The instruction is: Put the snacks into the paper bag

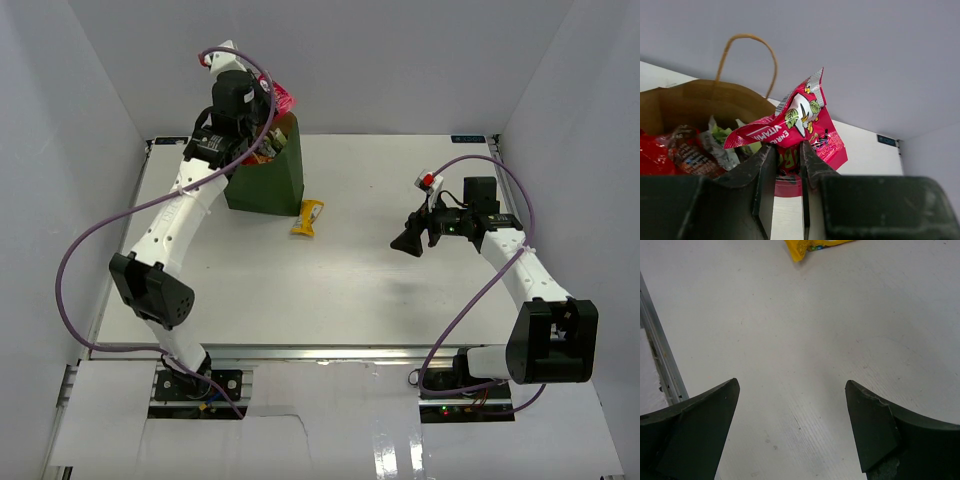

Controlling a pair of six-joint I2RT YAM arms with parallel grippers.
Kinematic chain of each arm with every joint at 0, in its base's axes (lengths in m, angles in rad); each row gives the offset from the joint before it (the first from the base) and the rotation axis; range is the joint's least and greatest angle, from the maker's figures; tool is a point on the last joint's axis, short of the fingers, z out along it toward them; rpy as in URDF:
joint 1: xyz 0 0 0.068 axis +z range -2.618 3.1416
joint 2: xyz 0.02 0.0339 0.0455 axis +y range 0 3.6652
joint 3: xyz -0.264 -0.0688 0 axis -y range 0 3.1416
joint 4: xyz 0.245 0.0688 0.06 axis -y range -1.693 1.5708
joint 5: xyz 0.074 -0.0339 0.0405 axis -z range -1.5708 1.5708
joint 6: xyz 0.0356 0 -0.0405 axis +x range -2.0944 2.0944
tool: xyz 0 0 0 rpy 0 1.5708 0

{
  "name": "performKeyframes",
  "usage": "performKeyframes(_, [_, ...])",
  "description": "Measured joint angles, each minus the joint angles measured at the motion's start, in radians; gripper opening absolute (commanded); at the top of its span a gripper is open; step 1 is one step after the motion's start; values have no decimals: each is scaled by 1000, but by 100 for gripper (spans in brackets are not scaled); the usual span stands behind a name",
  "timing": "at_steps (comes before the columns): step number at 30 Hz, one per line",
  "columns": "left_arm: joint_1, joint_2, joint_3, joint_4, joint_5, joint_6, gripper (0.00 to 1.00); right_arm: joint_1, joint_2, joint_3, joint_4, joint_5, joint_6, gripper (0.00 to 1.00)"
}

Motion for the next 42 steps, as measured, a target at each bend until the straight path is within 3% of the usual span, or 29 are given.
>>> performKeyframes(4, [33, 76, 53, -62, -22, 16, 26, 0, 0, 0, 10, -2, 1, 92])
performKeyframes(5, [40, 92, 53, -77, -24, 20, 36, 0, 1, 0, 12, -3, 1, 92])
performKeyframes(8, [55, 125, 53, -126, -30, 31, 52, 0, 13, 3, 11, -10, 0, 92])
performKeyframes(9, [59, 130, 53, -137, -31, 32, 63, 0, 21, 8, 11, -12, -1, 92])
performKeyframes(12, [68, 132, 60, -156, -31, 40, 81, 5, 60, 40, 2, -21, -8, 92])
performKeyframes(16, [71, 137, 124, -163, -12, 46, 92, 37, 131, 105, -36, -24, -29, 94])
performKeyframes(20, [71, 137, 212, -156, 39, 63, 98, 131, 224, 204, -65, 2, -4, 100])
performKeyframes(24, [72, 89, 219, -123, 121, 112, 98, 232, 337, 319, -11, 92, 222, 94])
performKeyframes(27, [72, -51, 80, -82, 169, 157, 98, 304, 435, 402, 42, 205, 463, 94])
performKeyframes(31, [71, -379, -258, -26, 179, 185, 98, 388, 566, 526, 72, 330, 696, 94])
performKeyframes(38, [71, -975, -686, -16, 132, 115, 98, 491, 765, 718, 105, 476, 889, 88])
performKeyframes(42, [72, -1122, -822, -65, 120, 33, 98, 508, 841, 746, 120, 541, 938, 83])
